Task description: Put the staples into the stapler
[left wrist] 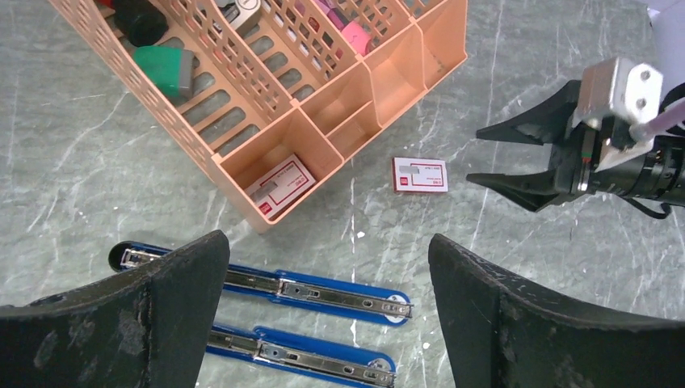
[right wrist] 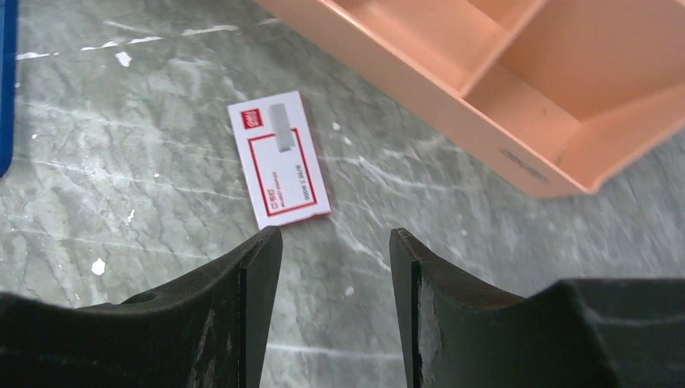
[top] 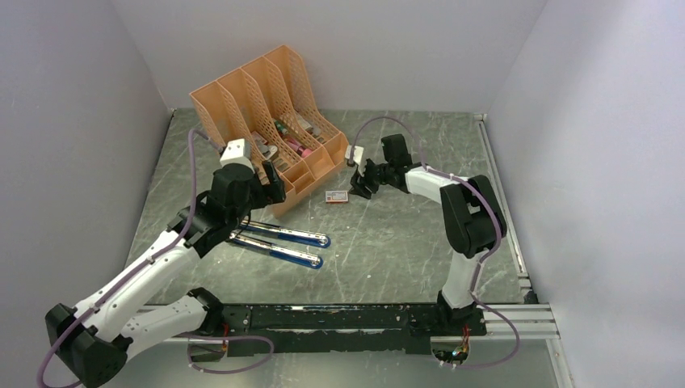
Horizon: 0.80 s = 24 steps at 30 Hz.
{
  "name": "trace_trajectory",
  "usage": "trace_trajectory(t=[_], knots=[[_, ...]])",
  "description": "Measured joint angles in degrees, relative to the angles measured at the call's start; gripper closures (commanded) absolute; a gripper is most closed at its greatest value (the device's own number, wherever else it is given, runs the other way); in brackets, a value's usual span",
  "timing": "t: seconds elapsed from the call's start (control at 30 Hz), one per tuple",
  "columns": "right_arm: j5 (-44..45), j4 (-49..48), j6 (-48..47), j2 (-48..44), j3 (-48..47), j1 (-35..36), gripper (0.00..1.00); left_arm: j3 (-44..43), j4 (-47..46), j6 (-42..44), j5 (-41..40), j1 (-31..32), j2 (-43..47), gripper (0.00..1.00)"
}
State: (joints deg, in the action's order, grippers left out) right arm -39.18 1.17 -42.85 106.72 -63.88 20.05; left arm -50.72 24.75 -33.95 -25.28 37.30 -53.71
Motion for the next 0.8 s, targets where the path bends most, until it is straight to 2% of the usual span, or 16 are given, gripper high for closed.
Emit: trace_trajectory(t=[0.2,0.47,0.8], knots=[[-6.6,4.9,-7.2,4.8,-4.8,0.3,0.42,0.3,-4.0,0.6,8.7,-5.9,-3.3,0.03],[-9.6,8.9,-11.3,7.3,-7.9,1.4,0.41,1.0,-7.7,2.1,17.9,-12.2,-5.2,0.04],[-9.9,12.5,-13.0,11.9,-10.6,3.8,0.41,3.1,-10.5,2.6,25.1,-14.7,-5.7,0.05]])
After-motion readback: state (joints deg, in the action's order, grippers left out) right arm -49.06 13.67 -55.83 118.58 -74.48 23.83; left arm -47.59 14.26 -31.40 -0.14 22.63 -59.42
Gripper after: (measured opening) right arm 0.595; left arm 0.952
